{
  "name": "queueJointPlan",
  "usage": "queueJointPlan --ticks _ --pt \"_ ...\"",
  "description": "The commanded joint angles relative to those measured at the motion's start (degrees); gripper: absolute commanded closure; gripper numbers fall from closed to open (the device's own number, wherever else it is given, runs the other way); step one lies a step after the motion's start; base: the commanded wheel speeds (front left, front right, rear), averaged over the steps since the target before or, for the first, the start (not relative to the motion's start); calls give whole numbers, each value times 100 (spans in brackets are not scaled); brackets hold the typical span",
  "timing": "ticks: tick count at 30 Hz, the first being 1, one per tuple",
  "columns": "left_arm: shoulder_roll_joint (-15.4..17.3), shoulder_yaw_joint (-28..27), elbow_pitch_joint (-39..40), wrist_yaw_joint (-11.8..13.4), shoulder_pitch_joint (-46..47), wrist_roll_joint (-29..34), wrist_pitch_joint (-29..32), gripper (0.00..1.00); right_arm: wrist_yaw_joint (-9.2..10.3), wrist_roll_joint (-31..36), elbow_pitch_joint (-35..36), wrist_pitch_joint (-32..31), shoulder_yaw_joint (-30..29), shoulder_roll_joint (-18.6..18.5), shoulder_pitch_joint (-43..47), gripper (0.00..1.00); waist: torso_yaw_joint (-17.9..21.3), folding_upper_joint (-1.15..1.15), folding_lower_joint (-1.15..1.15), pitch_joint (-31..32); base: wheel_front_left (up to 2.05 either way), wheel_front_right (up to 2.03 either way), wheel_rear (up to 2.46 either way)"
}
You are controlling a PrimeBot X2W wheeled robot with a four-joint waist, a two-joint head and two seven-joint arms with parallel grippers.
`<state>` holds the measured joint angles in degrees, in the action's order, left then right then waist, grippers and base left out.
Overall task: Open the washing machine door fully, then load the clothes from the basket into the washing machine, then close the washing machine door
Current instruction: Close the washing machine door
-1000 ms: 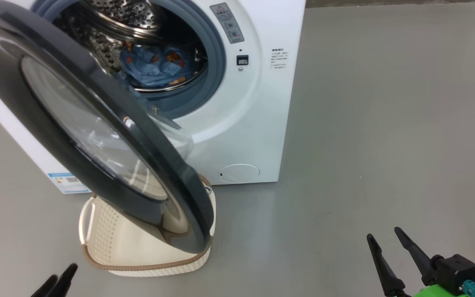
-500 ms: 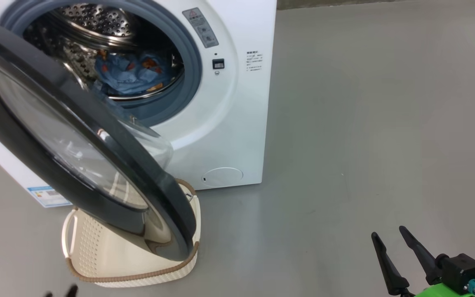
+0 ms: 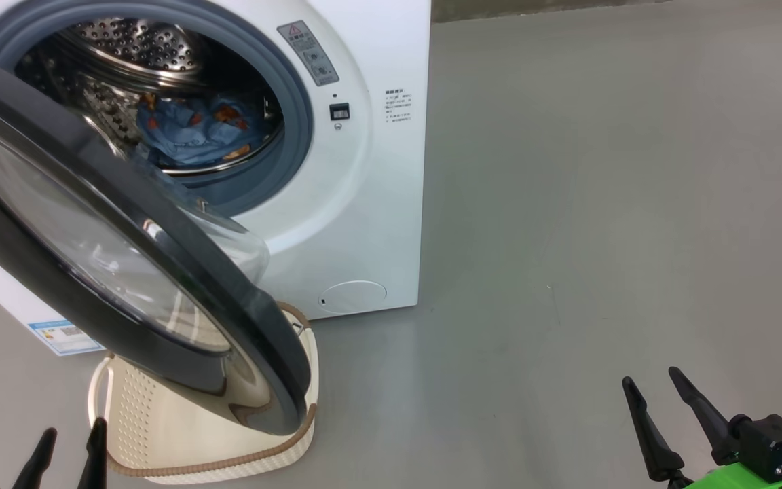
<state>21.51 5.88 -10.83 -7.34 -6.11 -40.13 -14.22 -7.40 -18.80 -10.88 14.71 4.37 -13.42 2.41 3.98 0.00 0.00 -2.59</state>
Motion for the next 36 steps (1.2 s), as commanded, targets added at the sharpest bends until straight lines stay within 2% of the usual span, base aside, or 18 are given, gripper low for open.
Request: queueJointPlan --ticks 1,6,12,22,23,24,25,36 --pt "46 -341 202 -14 90 157 -77 0 -9 -114 154 29 74 -104 -21 0 5 0 0 -17 0 0 0" --pt "-245 -624 440 -14 -62 599 -77 0 -9 -108 162 29 54 -78 -21 0 4 0 0 -37 0 0 0" --pt "-507 -744 393 -14 -189 812 -77 0 -9 -103 122 29 67 -16 0 0 -4 0 0 -25 0 0 0" --pt "-638 -802 411 -14 -209 886 -77 0 -9 -133 104 29 107 -2 -22 0 -51 0 0 -19 0 0 0" --pt "-643 -811 422 -14 -205 883 -77 0 -9 -155 108 29 107 13 -34 19 -62 0 0 -13 0 0 0" --pt "-654 -818 427 -14 -203 876 -77 0 -9 -192 114 29 74 49 -44 73 -79 0 0 -2 0 0 0" --pt "-659 -808 425 -14 -202 869 -77 0 -9 -224 131 29 45 92 -53 100 -102 0 0 12 0 0 0" --pt "-756 -698 449 -14 -173 814 -77 0 -9 -389 558 29 411 530 -629 100 -530 0 0 128 0 0 0"
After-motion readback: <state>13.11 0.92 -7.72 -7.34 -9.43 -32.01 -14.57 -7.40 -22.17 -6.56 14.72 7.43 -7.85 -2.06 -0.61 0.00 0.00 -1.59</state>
